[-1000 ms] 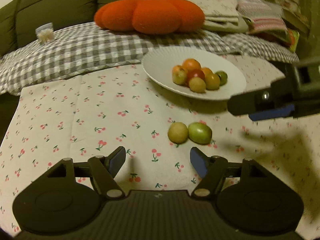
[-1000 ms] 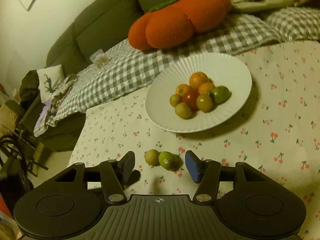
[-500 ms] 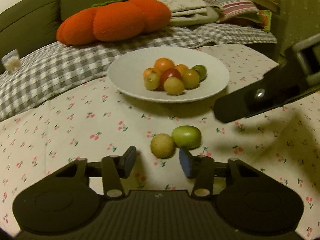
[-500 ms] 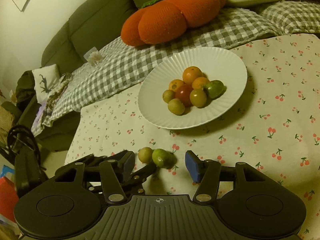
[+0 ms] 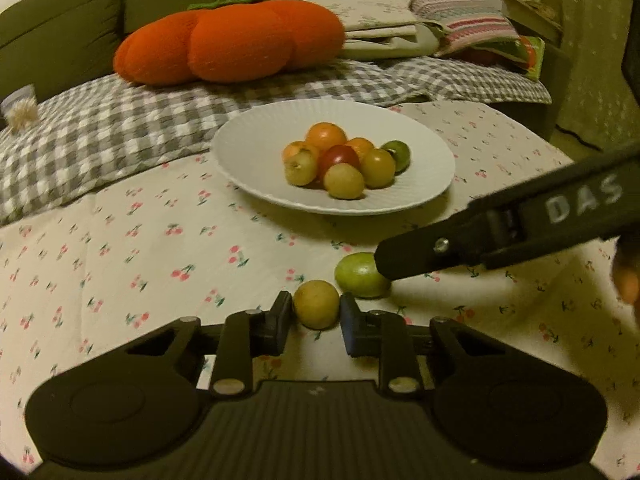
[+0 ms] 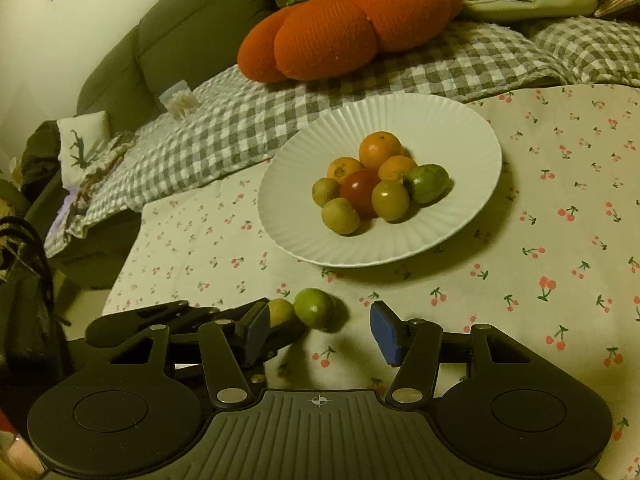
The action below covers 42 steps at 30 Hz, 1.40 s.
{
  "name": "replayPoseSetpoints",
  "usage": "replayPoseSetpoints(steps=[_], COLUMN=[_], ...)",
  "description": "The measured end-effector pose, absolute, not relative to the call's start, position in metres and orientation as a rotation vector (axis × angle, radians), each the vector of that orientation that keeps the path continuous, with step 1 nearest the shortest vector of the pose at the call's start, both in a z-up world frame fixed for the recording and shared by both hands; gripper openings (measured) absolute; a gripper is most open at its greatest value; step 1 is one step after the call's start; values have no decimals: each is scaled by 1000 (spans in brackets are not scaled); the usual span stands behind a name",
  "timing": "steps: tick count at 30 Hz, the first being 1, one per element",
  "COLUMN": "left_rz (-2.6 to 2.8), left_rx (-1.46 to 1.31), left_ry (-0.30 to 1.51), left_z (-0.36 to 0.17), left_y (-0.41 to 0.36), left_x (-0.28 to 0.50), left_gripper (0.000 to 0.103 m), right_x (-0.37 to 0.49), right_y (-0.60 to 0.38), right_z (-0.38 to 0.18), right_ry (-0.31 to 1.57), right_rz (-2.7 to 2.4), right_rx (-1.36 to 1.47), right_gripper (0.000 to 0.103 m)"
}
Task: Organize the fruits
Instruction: 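Grasp the pale yellow fruit with the left tool while the right tool grasps the green fruit, then carry both held fruits over the white plate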
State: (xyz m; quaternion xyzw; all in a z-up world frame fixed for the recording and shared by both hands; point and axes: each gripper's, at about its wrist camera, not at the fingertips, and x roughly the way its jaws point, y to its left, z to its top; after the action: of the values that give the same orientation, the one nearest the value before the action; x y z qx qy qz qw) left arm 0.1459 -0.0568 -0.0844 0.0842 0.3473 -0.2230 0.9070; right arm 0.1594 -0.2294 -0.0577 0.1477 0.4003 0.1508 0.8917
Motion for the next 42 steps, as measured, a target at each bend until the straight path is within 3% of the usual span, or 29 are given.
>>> replayPoseSetpoints(steps=[12,18,42], left_rz=[-269,-240,-262], left_rx=[44,8,-81], left_ry=[806,814,727], left_z=[-79,-77,-36], left_y=[-7,4,-15], left_x=[138,138,140], left_gripper=[24,24,24], right_x=[176,171,149], right_y=[-195,-181,-205], right_z=[-77,-83,-19], right_ry=[804,770,671], right_rz=[327,305,334], right_rx=[178,79,197], right_gripper=[54,27,27])
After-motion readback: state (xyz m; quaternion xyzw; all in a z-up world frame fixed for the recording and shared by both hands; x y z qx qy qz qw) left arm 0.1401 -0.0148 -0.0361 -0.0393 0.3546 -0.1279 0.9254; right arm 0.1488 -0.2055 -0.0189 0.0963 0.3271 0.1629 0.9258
